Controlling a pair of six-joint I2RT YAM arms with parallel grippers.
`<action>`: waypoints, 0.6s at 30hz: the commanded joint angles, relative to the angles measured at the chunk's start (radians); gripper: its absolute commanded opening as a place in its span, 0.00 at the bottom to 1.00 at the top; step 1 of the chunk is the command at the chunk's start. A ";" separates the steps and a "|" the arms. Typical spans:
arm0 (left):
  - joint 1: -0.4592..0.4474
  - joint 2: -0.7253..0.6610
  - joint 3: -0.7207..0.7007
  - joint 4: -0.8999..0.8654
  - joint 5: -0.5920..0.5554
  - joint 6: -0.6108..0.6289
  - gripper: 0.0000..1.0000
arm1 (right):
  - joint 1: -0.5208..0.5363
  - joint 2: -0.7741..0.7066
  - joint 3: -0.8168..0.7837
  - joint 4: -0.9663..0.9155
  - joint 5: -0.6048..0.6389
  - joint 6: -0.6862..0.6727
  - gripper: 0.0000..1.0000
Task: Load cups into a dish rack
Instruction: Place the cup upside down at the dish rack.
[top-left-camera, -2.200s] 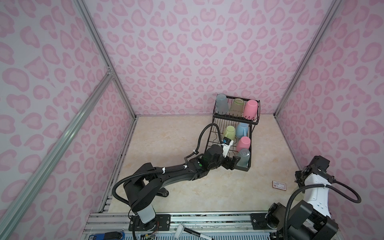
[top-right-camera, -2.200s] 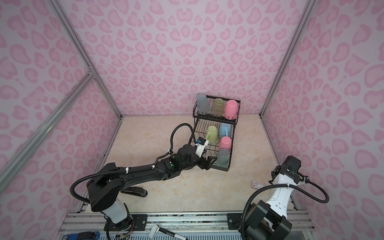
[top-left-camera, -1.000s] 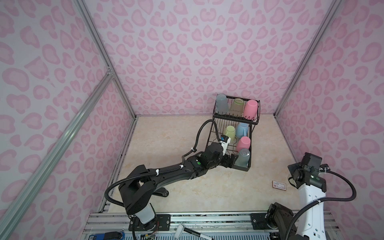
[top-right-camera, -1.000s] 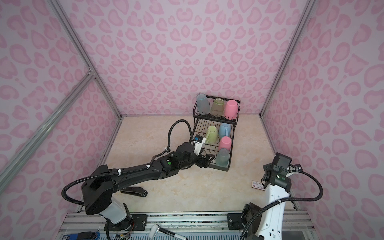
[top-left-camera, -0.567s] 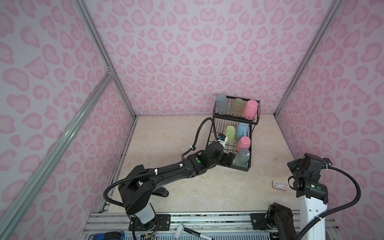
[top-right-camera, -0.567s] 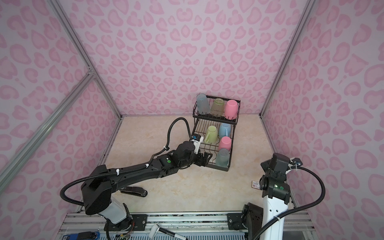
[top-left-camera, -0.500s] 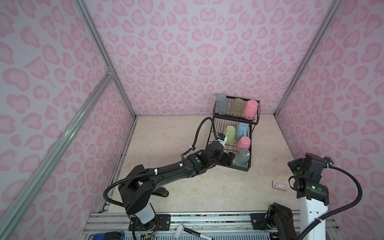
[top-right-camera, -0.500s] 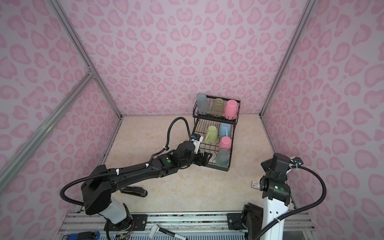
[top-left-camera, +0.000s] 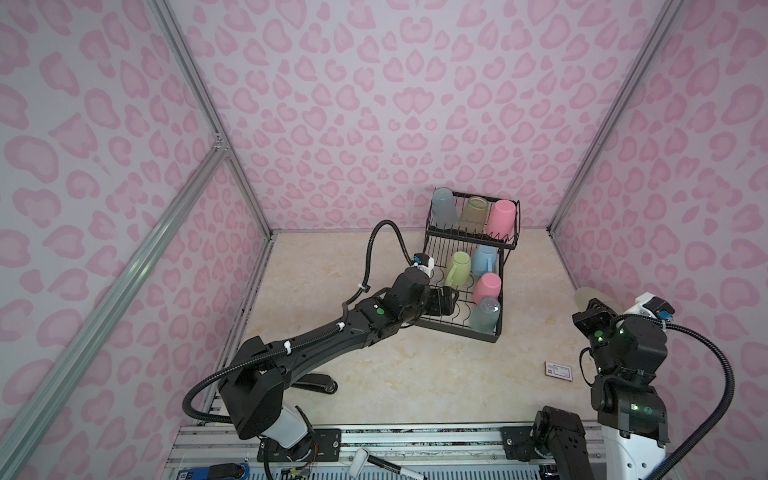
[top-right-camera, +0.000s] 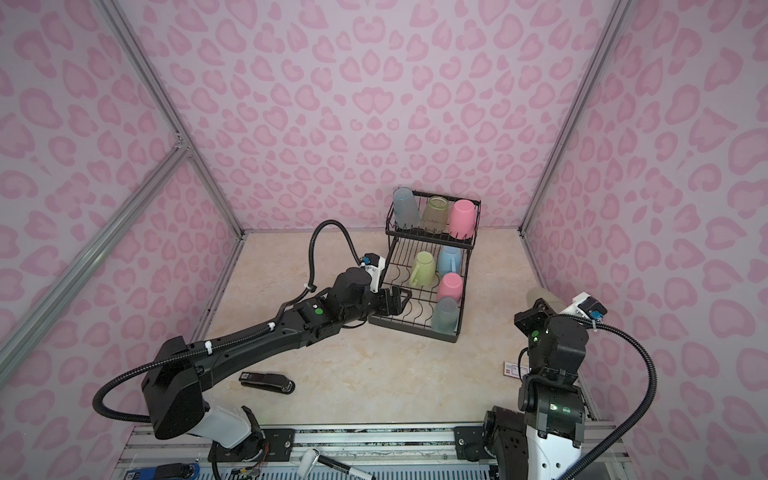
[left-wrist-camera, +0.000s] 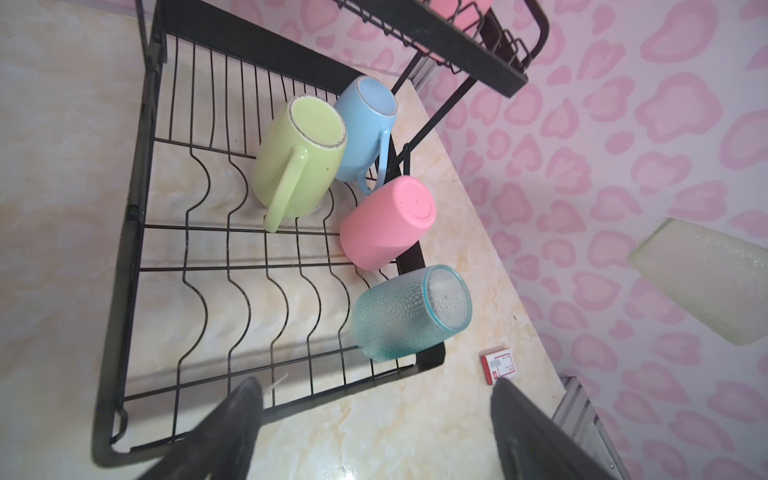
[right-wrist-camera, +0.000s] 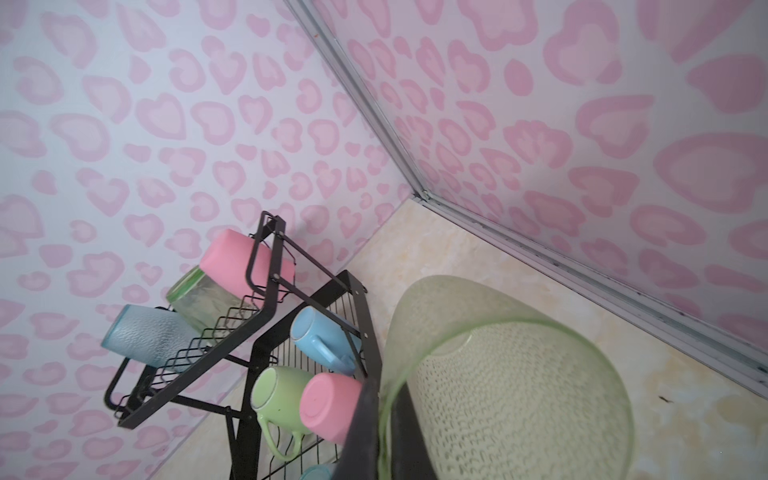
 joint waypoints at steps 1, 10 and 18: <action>0.028 -0.034 -0.017 0.001 0.031 -0.052 0.88 | 0.022 -0.011 0.004 0.129 -0.096 -0.023 0.00; 0.123 -0.098 -0.067 0.017 0.087 -0.131 0.88 | 0.098 -0.024 -0.037 0.328 -0.274 -0.017 0.00; 0.202 -0.151 -0.107 0.022 0.137 -0.206 0.88 | 0.262 0.037 -0.049 0.424 -0.335 -0.044 0.00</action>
